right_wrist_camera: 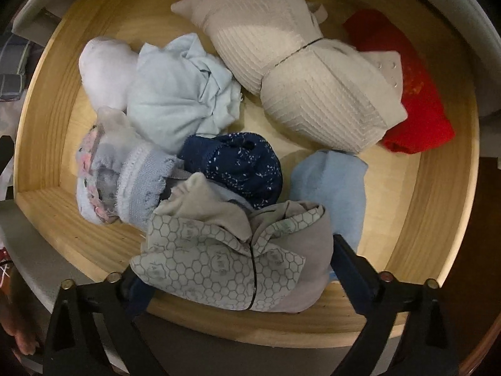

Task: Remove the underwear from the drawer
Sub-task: 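Release the grey sock and move the right gripper back over the drawer, then grasp the grey hexagon-print underwear in the drawer with the right gripper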

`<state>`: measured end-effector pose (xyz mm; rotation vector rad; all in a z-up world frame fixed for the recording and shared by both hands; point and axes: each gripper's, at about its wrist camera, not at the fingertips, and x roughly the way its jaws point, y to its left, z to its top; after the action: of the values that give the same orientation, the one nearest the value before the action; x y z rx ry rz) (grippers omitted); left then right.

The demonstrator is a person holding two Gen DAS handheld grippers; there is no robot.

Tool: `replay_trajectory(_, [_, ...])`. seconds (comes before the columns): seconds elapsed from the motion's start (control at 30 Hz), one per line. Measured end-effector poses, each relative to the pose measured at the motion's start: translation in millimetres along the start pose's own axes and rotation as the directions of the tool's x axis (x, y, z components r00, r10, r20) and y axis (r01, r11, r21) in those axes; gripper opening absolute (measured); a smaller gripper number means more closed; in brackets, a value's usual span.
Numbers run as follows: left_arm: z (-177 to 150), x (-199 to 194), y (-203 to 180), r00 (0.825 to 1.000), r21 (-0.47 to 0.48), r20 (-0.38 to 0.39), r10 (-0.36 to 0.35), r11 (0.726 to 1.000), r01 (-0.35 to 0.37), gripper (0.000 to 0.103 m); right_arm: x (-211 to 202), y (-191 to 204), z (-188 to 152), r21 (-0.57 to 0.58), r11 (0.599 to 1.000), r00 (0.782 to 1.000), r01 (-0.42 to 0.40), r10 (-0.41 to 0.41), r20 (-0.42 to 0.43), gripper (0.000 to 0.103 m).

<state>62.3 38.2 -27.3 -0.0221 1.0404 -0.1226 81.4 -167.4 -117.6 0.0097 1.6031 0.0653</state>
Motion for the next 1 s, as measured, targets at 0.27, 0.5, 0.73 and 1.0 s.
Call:
replay_trajectory(0.27, [-0.1,0.4,-0.1,1.0,0.001,0.001,0.001,1.0,-0.001,0.045,-16.3,-0.6,-12.7,-0.005,0.998,0.997,-0.055,0.056,0.046,0.071])
replay_trajectory(0.5, [-0.4,0.5,0.1,1.0,0.003,0.001,0.004,1.0,-0.004,0.045,-51.9,-13.8,-23.5,0.019,0.997,0.991,-0.07,0.067,0.116,0.07])
replay_trajectory(0.73, [-2.0,2.6,-4.7,1.0,0.019,-0.019,0.008,1.0,-0.007,0.045,-75.5,-38.3,-34.2,0.085,0.995,0.975,-0.06,0.04,0.219,0.07])
replay_trajectory(1.0, [-6.5,11.1,-20.7,0.996,0.101,-0.084,-0.043,0.994,0.051,0.045,-68.5,-71.8,-48.5,0.141,0.99,0.975,-0.015,-0.017,0.223,0.07])
